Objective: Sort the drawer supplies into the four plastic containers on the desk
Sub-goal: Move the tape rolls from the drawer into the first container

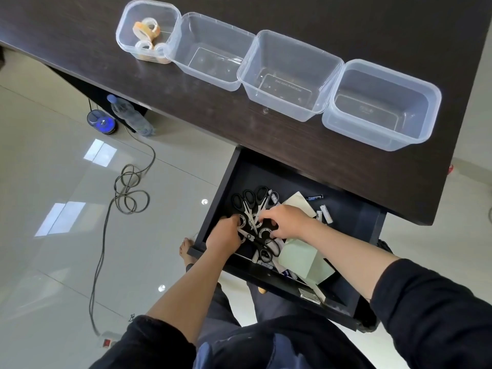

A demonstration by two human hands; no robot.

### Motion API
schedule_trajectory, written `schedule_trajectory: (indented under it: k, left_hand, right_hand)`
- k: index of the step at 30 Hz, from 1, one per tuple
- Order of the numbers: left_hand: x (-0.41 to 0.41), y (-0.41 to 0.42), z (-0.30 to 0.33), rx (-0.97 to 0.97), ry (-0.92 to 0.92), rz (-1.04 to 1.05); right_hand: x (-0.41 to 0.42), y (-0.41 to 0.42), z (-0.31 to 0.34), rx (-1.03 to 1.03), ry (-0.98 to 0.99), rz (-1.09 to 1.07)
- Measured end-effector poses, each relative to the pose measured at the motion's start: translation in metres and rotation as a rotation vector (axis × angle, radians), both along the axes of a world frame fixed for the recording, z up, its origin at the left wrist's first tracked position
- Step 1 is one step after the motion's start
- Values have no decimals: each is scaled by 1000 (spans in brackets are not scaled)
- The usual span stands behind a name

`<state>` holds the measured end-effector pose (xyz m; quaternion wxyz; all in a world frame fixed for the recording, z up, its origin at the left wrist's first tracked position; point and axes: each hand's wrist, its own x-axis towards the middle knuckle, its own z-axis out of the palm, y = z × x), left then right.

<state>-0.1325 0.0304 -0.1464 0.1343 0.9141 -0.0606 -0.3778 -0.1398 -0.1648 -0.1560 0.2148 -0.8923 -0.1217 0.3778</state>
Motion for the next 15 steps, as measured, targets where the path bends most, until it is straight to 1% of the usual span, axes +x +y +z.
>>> schedule_trajectory:
  k: [3, 7, 12, 15]
  left_hand:
    - [0, 0, -2, -13, -6, 17]
    - [0, 1, -2, -25, -13, 46]
    - [0, 1, -2, -41, -7, 99]
    - [1, 2, 0, -55, -1, 139]
  right_hand:
    - [-6, 5, -6, 1, -15, -18]
    - [-17, 9, -12, 51, -28, -140]
    - [-19, 16, -15, 31, -25, -264]
    - [-17, 20, -13, 21, -20, -259]
